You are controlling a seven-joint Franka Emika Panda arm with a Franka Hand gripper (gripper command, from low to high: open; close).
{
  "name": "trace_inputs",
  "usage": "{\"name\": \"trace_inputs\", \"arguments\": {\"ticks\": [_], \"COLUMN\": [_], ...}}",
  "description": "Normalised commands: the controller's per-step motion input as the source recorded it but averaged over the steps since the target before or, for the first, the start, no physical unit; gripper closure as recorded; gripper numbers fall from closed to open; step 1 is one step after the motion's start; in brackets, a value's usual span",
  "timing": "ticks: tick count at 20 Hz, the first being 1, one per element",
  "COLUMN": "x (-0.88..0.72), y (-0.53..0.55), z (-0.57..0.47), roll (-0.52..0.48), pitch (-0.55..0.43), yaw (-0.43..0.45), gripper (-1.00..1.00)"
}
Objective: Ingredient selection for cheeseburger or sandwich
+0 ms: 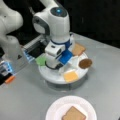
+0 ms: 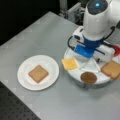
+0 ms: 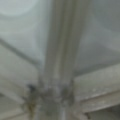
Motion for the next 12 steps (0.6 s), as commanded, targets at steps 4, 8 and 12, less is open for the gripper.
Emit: {"name": "trace_inputs", "arguments": {"ticks": [4, 8, 12], "x": [-0.17, -0.2, -0.21], "y": [-0.06, -0.09, -0.11], "z": [-0.14, -0.14, -0.14], "roll": [-0.071, -0.078, -0.084], "pitch": [-0.151, -0.137, -0.128], "yaw": [0.37, 0.318, 0.321], "gripper": [-1.0, -1.0, -1.0]}}
